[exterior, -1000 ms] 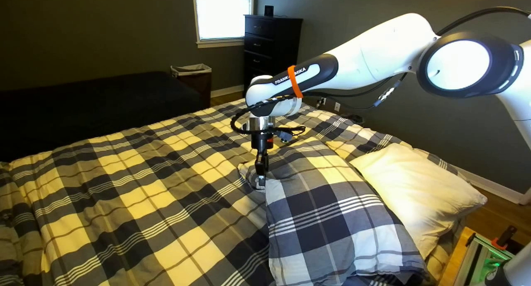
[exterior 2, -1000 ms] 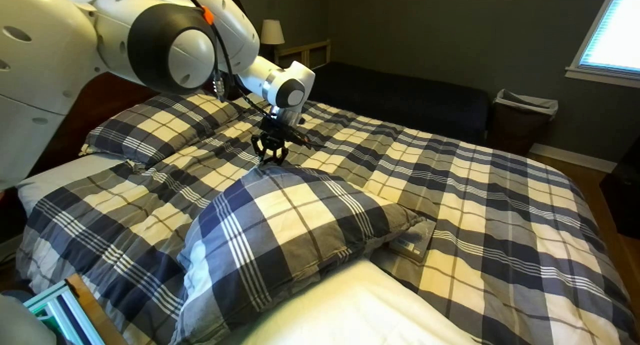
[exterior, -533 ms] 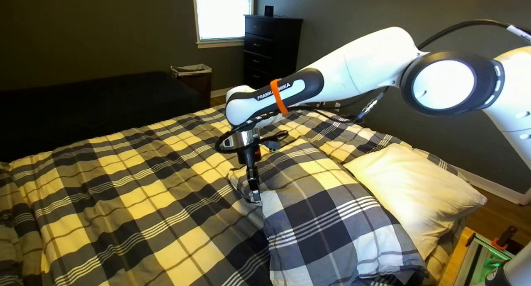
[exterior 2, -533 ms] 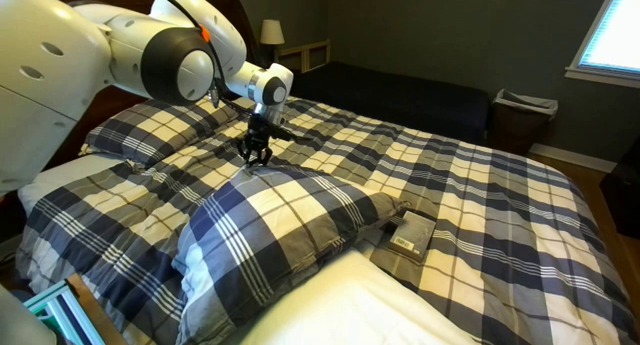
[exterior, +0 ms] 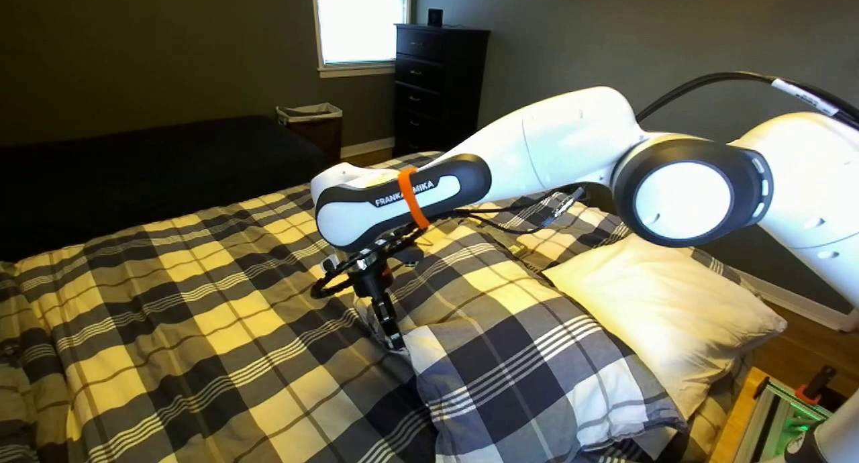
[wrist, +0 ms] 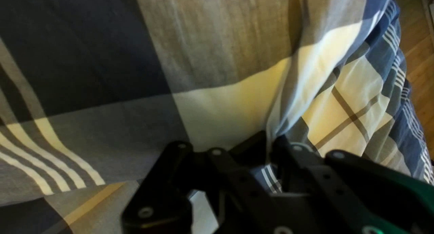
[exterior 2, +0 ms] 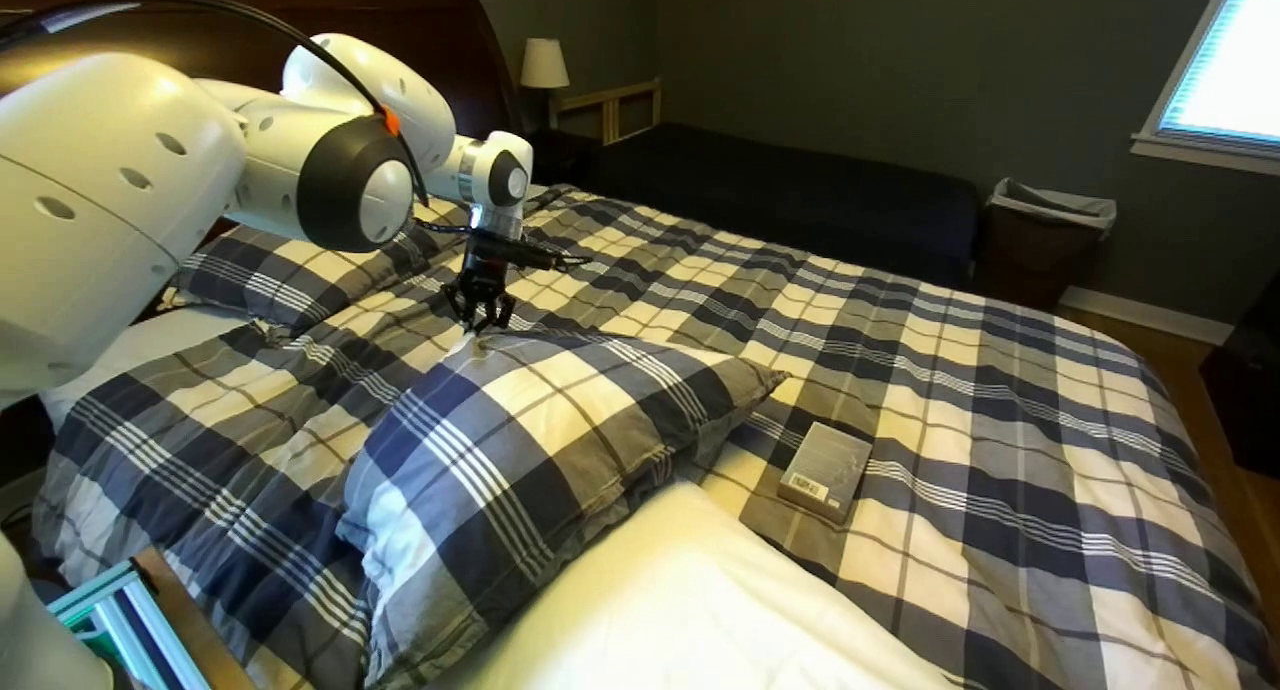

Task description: Move the pillow to the left

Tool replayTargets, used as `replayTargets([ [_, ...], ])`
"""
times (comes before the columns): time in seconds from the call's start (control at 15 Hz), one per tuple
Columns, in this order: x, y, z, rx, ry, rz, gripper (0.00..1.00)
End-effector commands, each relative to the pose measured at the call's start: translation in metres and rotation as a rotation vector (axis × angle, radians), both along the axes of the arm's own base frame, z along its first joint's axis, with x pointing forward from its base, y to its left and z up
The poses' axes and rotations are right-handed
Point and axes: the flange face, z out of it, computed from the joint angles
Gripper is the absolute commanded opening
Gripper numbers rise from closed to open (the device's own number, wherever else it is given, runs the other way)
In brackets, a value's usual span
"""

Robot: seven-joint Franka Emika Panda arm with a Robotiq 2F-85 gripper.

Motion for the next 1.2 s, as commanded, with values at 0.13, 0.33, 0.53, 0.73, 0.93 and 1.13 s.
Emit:
replayTargets([
  [0.13,-0.006,0.041,0.017,0.01,0.037,-0.031,0.01],
  [0.33,-0.017,0.061,0.021,0.028,0.084,0.029,0.01],
  [0.53,-0.026,0.071,0.022,0.019,0.124,0.044,0.18],
  [0.73,-0.018,0.071,0.048,-0.013,0.057,-0.128,0.44],
  [0.93,-0.018,0.074,0.086,-0.065,0.0,-0.27,0.66],
  [1.13,-0.023,0.08,0.121,-0.12,-0.041,-0.419,0.88],
])
